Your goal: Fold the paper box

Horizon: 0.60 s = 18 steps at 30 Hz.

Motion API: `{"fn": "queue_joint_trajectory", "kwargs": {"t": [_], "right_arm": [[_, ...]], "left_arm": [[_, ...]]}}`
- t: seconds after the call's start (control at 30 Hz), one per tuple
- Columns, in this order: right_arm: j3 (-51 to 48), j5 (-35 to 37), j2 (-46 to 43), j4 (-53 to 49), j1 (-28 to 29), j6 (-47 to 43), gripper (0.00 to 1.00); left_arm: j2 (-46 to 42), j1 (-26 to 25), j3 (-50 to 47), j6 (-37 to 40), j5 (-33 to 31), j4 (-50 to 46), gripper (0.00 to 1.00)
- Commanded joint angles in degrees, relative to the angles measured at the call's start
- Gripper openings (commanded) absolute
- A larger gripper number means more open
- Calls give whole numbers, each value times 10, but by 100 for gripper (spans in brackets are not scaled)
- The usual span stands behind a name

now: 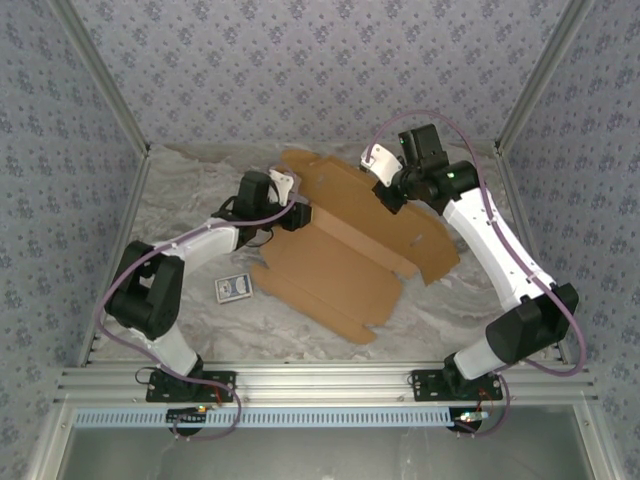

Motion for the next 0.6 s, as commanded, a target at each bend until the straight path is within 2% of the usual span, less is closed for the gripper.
{"fn": "queue_joint_trajectory", "kwargs": {"t": [0.0,0.47,0.57], "right_arm": [[10,-1,9,28,-3,27,0],[-9,-54,3,48,-5,44,0],[-12,-39,5,39,-6,34,0]], "left_arm": [[-17,-21,15,0,34,21,41],[65,-37,37,6,20,27,44],[57,-37,34,6,23,29,45]]}}
